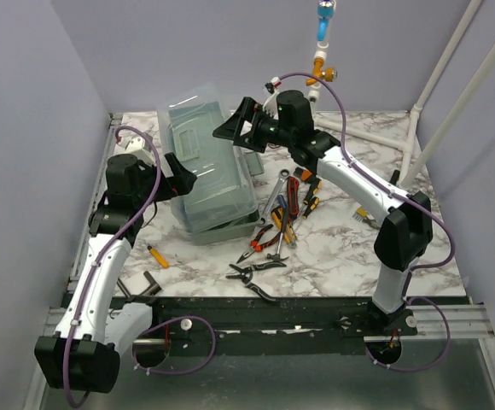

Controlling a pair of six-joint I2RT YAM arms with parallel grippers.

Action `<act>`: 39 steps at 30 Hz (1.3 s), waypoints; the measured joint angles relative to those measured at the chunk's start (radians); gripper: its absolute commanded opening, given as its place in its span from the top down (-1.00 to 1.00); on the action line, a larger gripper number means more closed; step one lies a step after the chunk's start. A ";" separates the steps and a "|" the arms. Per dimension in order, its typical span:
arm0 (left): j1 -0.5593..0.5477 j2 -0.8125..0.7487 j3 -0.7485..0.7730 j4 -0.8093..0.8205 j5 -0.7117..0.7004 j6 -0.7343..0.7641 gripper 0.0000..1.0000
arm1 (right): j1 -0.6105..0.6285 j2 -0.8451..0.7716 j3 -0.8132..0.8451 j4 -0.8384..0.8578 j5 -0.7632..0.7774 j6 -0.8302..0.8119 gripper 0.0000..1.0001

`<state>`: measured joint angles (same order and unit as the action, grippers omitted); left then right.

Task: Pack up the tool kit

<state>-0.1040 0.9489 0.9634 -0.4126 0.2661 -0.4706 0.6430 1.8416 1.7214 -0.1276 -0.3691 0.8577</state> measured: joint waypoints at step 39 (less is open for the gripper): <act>-0.084 0.145 -0.009 0.405 0.087 -0.130 -0.97 | 0.055 -0.063 0.250 -0.384 0.523 -0.367 -0.87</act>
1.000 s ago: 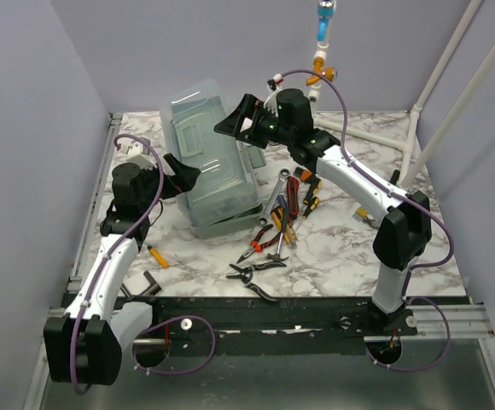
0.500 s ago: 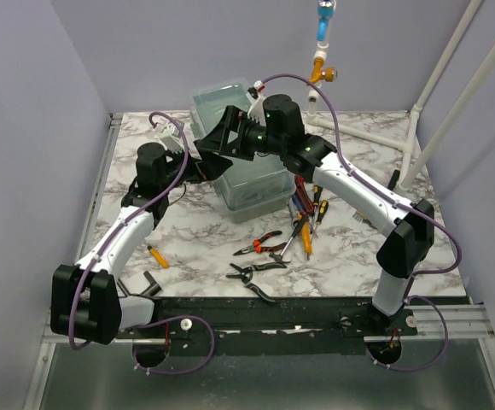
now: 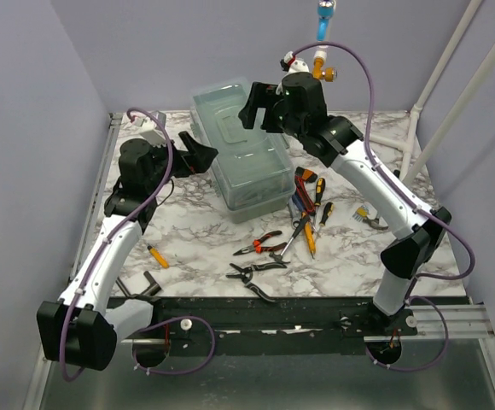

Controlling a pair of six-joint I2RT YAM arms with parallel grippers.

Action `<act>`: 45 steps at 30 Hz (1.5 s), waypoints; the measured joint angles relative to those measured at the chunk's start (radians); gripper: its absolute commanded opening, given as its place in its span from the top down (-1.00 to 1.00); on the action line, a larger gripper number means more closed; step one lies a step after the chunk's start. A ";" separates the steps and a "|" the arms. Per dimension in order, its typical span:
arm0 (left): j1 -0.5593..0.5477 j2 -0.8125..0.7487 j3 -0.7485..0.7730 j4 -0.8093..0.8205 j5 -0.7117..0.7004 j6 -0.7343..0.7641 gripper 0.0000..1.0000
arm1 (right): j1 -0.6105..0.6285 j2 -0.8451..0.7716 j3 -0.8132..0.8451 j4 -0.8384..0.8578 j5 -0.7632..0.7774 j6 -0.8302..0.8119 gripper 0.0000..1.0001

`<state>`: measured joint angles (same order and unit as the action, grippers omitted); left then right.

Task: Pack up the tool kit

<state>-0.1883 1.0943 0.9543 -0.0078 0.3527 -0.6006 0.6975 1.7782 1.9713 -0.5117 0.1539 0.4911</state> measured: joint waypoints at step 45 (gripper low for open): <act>0.062 0.480 0.161 0.171 0.092 -0.175 -0.97 | -0.102 0.199 -0.010 -0.089 0.011 -0.072 0.95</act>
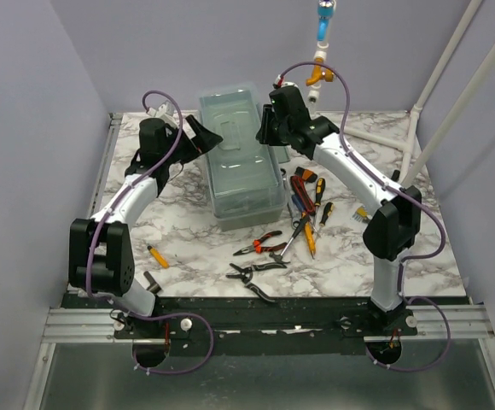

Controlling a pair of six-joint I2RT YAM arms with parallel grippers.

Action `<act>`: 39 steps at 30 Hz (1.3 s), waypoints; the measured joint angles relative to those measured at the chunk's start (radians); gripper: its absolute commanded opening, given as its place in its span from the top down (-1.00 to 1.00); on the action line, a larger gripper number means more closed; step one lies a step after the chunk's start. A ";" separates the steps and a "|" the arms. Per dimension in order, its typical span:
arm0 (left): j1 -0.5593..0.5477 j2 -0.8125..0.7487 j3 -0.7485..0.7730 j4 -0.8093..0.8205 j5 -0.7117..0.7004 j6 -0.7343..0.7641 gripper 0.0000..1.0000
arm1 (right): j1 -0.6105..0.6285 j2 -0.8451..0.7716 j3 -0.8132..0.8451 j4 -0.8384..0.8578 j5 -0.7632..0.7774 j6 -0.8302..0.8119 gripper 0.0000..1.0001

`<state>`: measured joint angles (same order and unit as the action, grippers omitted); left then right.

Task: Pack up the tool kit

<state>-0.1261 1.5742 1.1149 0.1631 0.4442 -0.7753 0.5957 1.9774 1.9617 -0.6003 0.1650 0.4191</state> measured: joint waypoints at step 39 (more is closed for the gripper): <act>0.081 -0.448 -0.270 -0.052 -0.016 0.051 -0.97 | 0.206 0.207 0.365 -0.144 -0.036 0.139 -0.42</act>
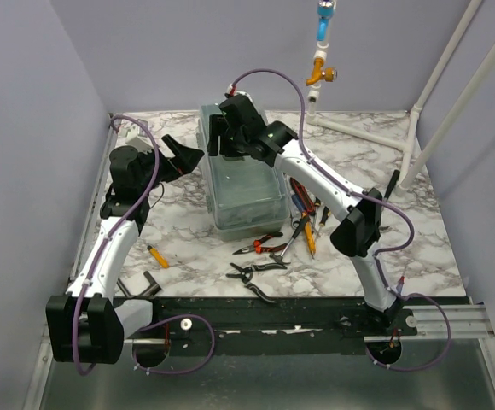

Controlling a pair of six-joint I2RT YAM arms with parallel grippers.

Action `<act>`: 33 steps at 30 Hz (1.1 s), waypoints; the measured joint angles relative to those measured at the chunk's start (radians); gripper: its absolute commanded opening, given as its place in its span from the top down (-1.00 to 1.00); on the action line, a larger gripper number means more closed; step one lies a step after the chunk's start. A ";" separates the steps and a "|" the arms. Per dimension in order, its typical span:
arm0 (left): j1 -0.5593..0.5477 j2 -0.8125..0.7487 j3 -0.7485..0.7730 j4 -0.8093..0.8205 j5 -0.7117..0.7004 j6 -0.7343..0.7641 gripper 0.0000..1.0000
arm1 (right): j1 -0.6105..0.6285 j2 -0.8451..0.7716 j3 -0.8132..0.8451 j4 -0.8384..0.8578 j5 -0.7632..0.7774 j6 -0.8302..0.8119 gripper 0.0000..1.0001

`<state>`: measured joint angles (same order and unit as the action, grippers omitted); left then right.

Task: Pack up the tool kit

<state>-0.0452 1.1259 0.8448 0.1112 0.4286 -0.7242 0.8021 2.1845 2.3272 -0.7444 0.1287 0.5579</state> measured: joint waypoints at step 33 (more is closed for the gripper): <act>0.022 -0.111 -0.052 0.038 -0.035 -0.025 -0.97 | -0.058 -0.050 -0.118 0.093 -0.218 0.086 -0.45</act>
<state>-0.0235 1.0149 0.7929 0.1493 0.3931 -0.7494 0.7441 2.1349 2.2093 -0.6510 -0.0891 0.6437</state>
